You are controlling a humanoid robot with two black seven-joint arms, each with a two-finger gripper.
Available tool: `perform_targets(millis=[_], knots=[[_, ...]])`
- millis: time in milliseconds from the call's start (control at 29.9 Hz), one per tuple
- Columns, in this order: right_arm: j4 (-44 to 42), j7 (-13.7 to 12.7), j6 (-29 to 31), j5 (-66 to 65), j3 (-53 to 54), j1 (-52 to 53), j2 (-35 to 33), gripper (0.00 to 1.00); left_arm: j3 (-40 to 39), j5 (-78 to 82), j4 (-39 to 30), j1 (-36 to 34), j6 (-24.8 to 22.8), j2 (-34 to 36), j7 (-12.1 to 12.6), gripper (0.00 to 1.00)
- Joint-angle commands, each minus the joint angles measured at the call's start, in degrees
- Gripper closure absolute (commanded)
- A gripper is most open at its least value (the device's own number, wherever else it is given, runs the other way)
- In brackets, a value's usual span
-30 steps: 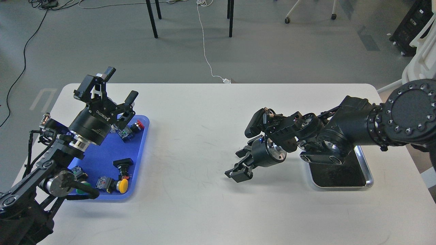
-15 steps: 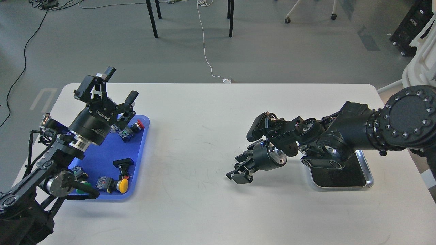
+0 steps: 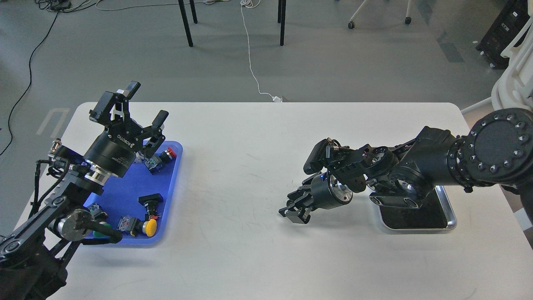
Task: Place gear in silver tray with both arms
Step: 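Grasp the black gear on the table with the right gripper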
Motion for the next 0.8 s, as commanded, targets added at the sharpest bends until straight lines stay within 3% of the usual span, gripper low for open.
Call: perform_targets(millis=[0,468,769], knots=[[0.0,0.0,0.1,0.0,0.0,0.0,0.0,0.73,0.0,0.0,0.0,0.0,0.0,0.0,0.0,0.02],[1.3,0.0,-0.1,0.5,0.7,3.7,-0.5,0.78,0.0,0.0,0.0,0.0,-0.1,-0.1,0.0,0.02],[10.5,0.0,0.0,-2.1,0.4,12.1,-17.2,0.77,0.2,0.1,0.0,0.0,-0.1,-0.1,0.0,0.02]])
